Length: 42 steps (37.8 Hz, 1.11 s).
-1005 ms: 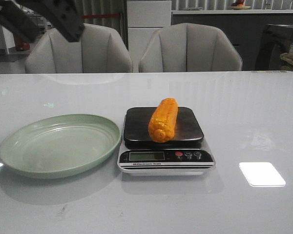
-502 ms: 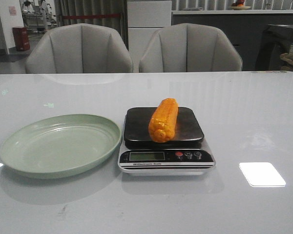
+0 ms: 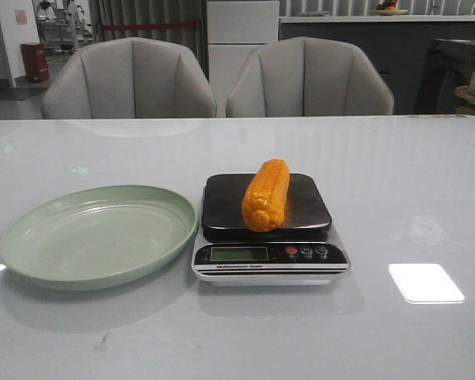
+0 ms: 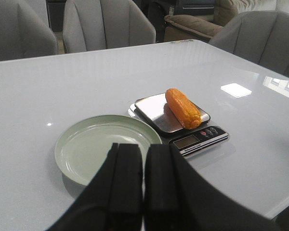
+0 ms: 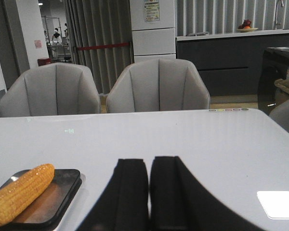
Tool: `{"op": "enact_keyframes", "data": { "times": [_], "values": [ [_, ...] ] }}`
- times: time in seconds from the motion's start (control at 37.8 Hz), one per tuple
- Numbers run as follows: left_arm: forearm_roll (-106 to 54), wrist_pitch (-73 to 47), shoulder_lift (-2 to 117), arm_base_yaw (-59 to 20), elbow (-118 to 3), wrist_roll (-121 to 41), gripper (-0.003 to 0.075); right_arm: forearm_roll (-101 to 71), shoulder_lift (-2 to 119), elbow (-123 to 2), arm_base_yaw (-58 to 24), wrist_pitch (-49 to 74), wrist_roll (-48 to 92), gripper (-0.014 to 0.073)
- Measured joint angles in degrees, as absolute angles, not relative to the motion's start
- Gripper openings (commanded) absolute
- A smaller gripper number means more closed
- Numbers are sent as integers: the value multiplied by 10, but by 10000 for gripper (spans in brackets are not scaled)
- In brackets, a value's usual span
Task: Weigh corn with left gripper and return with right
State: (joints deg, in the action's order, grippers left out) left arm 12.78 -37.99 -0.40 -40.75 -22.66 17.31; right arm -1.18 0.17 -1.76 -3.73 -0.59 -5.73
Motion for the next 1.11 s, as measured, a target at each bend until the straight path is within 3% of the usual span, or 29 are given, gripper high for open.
{"op": "enact_keyframes", "data": {
  "times": [0.24, 0.45, 0.69, 1.11],
  "values": [
    [128, -375, -4, -408, -227, 172, 113, -12, 176, -188, -37, 158, -58, 186],
    [128, -375, -4, -408, -227, 172, 113, -13, 259, -201, -37, 211, -58, 205],
    [128, -373, -4, -408, -224, 171, 113, -36, 324, -230, -78, 210, -59, 603],
    [128, -360, -4, -408, -216, 171, 113, -95, 562, -429, -239, 242, -60, 605]
  ]
}}
